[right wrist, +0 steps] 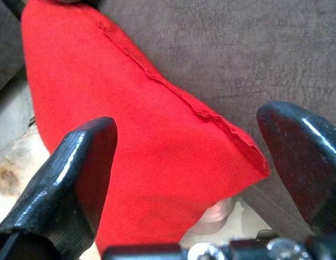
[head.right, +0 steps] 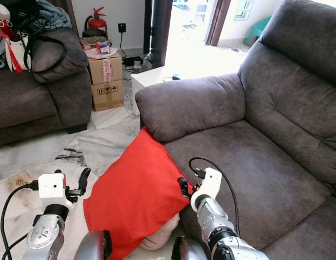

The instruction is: Move the pillow to the sofa from floor

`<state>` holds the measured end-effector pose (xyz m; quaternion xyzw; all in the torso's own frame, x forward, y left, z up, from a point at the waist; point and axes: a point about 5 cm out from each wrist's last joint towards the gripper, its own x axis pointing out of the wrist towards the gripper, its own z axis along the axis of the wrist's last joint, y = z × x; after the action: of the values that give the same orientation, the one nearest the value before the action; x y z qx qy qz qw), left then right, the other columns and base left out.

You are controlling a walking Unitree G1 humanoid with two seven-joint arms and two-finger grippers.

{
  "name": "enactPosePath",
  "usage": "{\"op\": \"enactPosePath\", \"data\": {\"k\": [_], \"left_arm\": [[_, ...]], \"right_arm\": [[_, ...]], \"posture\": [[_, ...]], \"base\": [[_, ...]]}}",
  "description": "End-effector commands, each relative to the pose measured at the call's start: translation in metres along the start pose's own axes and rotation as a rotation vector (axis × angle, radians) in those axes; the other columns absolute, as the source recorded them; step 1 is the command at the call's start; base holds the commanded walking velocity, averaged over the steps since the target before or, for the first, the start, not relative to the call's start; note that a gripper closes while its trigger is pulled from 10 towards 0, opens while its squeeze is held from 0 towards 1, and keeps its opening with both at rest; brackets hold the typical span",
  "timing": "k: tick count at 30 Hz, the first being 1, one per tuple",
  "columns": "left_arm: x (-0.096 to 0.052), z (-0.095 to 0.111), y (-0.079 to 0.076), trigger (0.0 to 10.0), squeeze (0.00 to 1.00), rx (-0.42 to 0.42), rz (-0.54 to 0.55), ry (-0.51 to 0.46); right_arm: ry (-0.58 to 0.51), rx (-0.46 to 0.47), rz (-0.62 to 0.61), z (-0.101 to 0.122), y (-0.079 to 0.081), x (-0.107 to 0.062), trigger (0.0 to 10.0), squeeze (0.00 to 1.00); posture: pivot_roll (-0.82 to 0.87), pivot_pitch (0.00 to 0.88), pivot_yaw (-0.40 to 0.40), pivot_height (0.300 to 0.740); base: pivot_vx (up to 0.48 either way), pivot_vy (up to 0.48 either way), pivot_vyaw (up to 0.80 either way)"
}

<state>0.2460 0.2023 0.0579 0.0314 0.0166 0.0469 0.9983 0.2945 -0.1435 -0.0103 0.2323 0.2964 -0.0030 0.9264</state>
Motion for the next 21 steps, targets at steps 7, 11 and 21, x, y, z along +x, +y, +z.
{"op": "enactPosePath", "data": {"k": [7,11,21], "left_arm": [[0.001,0.011,-0.01,10.0,0.0,-0.032,-0.031,-0.024],[-0.001,0.018,-0.012,10.0,0.0,-0.037,-0.033,-0.042],[-0.006,0.041,-0.013,10.0,0.0,-0.048,-0.031,-0.093]], "right_arm": [[-0.018,0.001,-0.069,0.0,-0.013,-0.003,10.0,0.0],[-0.028,0.016,-0.078,0.001,-0.016,-0.004,10.0,0.0],[-0.042,0.037,-0.105,0.001,-0.024,-0.006,10.0,0.0]], "posture": [[0.14,0.098,-0.163,0.603],[0.14,0.121,-0.168,0.603],[0.15,0.177,-0.174,0.603]], "base": [[0.0,0.0,0.0],[0.0,0.0,0.0],[0.0,0.0,0.0]]}}
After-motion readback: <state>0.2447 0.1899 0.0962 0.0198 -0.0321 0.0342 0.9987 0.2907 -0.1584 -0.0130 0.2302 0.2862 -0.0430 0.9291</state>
